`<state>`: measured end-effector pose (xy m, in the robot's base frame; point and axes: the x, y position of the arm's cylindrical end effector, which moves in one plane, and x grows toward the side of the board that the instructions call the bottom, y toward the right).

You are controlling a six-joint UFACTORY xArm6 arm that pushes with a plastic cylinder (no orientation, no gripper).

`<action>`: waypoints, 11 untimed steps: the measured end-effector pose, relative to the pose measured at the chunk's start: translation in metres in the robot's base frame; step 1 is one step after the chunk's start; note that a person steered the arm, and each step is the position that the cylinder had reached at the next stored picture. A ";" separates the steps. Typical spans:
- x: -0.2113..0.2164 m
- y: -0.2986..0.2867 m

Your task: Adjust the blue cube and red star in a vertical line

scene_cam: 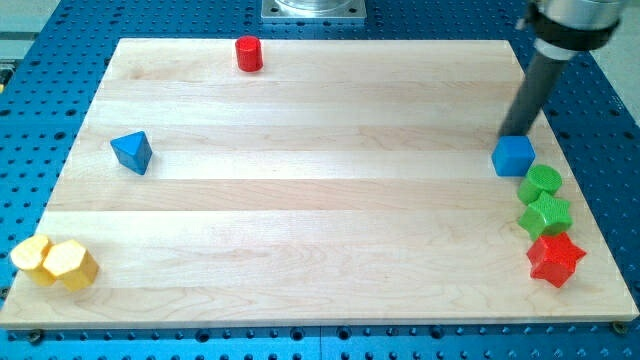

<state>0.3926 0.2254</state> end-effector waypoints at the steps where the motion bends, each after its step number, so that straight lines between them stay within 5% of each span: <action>1: -0.001 -0.065; 3: 0.033 0.002; 5: 0.058 -0.016; 7: -0.022 0.011; 8: -0.016 0.064; 11: 0.031 0.053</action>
<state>0.4238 0.2787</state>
